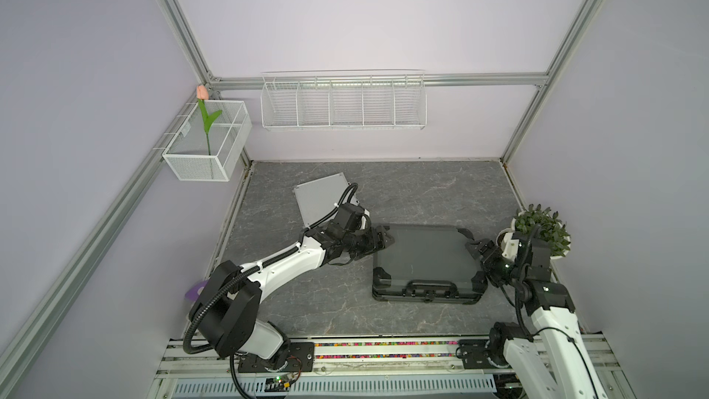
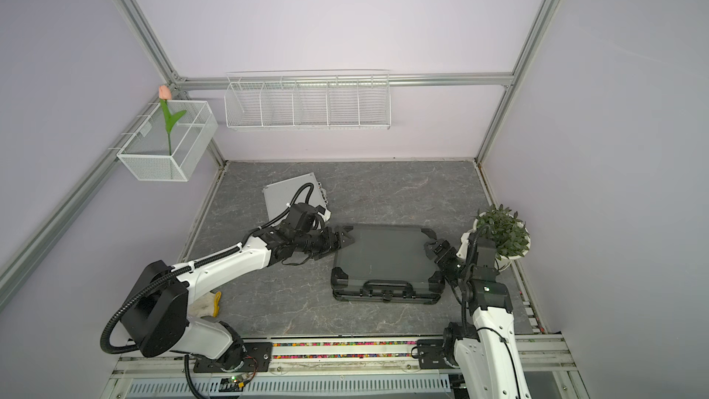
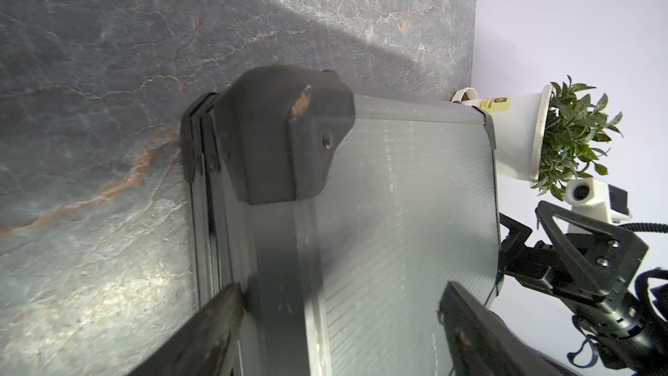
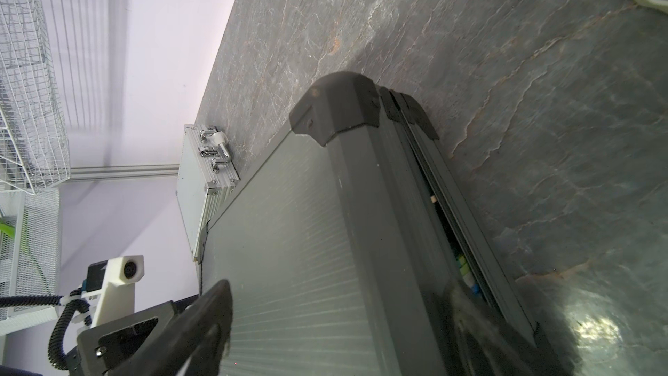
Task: Open the poker set cases
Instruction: Open the case lid on the poker set case.
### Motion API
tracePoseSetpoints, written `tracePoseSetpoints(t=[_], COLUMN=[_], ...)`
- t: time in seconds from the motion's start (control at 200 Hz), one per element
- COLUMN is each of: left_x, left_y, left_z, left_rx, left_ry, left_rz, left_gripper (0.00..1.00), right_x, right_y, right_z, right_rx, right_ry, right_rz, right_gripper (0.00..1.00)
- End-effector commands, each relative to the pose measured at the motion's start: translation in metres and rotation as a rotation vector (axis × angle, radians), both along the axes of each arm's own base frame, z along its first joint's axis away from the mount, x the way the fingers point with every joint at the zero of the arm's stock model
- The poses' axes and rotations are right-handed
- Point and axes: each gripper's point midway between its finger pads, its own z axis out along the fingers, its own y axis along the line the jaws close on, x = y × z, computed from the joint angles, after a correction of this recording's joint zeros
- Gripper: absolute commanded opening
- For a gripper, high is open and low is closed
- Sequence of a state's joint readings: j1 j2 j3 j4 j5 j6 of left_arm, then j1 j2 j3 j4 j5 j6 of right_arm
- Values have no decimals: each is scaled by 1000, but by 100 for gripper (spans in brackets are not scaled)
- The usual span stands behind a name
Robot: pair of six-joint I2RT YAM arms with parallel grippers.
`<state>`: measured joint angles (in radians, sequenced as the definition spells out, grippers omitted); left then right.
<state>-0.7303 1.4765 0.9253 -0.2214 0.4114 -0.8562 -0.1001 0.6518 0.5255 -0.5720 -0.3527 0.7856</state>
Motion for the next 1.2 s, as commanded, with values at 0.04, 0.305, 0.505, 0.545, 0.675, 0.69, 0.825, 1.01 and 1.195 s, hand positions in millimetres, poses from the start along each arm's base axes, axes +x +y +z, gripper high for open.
tracePoseSetpoints(t=[0.04, 0.305, 0.505, 0.545, 0.675, 0.69, 0.825, 1.01, 1.195], left_x=[2, -7, -11, -11, -10, -10, -10, -10, -10], left_y=[2, 16, 11, 10, 0, -1, -7, -9, -18], left_z=[24, -4, -10, -10, -3, -3, 2, 5, 13], left_rx=[-11, 20, -17, -27, -86, -92, -132, -157, -203], left_ry=[-83, -34, 9, 15, 32, 35, 51, 57, 69], left_rz=[-11, 15, 14, 15, 10, 9, 2, 3, -22], left_gripper=[88, 89, 89, 89, 89, 89, 89, 89, 88], right_x=[-19, -36, -39, -39, -35, -35, -33, -27, -20], right_y=[4, -2, 3, 4, 11, 12, 21, 30, 37], right_z=[-5, -33, -42, -42, -35, -34, -29, -22, -18], right_rx=[-57, -93, -60, -48, -4, 2, 64, 137, 198], right_ry=[54, 128, 133, 129, 101, 99, 81, 44, 11], right_rz=[69, 51, 59, 60, 68, 72, 91, 108, 123], right_gripper=[90, 89, 89, 89, 89, 89, 89, 91, 93])
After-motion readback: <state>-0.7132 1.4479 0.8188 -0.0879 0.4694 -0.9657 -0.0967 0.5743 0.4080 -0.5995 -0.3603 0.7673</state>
